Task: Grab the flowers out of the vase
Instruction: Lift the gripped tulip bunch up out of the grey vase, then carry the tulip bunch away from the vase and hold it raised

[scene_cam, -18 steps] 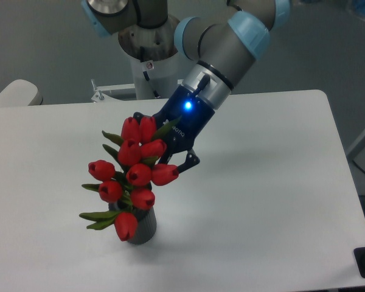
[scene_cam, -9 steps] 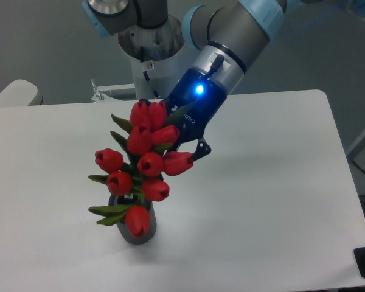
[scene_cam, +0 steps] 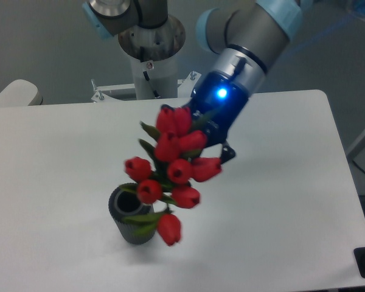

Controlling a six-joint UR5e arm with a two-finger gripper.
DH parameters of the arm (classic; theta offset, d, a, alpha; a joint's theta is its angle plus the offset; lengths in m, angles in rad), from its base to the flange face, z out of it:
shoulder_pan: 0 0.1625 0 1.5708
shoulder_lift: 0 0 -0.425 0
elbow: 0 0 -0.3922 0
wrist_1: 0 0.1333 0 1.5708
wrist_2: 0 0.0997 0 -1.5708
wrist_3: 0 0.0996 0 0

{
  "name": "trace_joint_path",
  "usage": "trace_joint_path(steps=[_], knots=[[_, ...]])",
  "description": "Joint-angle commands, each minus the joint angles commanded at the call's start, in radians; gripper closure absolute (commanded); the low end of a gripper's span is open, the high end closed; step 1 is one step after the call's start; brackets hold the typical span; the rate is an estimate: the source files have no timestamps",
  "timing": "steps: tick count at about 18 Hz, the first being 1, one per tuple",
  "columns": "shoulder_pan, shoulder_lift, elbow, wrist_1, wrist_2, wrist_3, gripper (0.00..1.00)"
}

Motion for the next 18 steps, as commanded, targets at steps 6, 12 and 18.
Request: trace_joint_path(steps=[6, 12, 18], knots=[[0.032, -0.044, 0.005, -0.002, 0.0, 0.083, 0.62], [0.069, -0.052, -0.006, 0.0, -0.037, 0.133, 0.62], [0.088, -0.031, -0.041, 0.0, -0.044, 0.166, 0.62]])
